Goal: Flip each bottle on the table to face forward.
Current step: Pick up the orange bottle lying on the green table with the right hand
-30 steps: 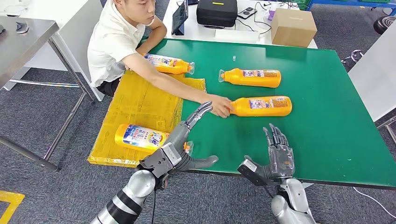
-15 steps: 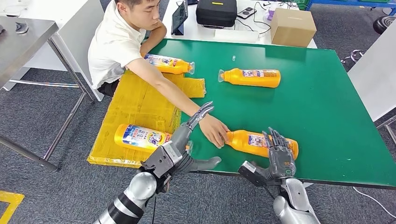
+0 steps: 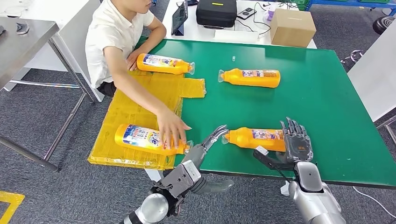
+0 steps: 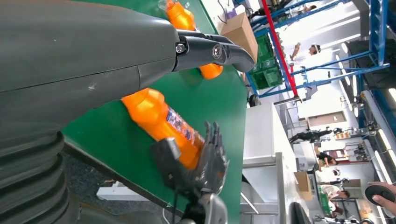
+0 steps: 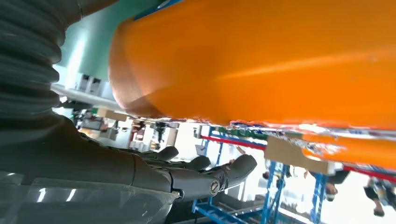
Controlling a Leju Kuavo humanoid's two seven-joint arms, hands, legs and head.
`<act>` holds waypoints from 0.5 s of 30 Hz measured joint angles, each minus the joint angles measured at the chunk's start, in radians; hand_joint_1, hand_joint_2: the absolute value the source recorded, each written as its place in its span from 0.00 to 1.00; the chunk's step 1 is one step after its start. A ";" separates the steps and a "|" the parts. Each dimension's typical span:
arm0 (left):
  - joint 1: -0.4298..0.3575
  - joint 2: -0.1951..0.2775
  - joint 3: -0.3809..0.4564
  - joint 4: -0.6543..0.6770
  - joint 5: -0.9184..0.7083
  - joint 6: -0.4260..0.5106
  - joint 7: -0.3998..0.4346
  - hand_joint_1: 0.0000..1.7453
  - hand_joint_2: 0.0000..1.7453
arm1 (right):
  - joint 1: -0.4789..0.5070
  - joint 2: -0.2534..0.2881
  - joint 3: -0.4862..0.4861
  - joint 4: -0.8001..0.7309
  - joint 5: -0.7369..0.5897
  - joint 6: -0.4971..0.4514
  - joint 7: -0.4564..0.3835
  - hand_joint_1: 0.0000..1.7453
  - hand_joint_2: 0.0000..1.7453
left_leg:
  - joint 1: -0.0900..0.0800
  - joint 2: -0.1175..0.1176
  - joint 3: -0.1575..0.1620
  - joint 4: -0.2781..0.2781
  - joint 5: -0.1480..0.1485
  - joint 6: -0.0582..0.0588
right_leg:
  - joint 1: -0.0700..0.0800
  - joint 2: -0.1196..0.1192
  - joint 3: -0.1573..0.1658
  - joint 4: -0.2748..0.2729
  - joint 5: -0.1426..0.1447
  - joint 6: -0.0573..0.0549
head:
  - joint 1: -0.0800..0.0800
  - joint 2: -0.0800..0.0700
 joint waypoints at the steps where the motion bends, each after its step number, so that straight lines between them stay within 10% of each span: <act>1: 0.000 0.000 -0.001 0.000 0.000 0.000 0.003 0.00 1.00 | -0.013 -0.005 0.006 0.008 0.000 0.028 0.017 0.00 1.00 | 0.000 0.000 0.000 0.000 0.000 0.000 | 0.000 0.000 0.000 0.000 0.000 0.000 | 0.000 0.000; 15: 0.000 0.000 -0.013 0.000 -0.002 -0.001 0.024 0.00 1.00 | -0.115 -0.033 0.025 0.142 -0.071 0.160 0.050 0.00 1.00 | 0.000 0.001 0.005 0.000 0.000 0.001 | 0.000 0.000 0.005 -0.001 0.000 0.000 | 0.000 0.000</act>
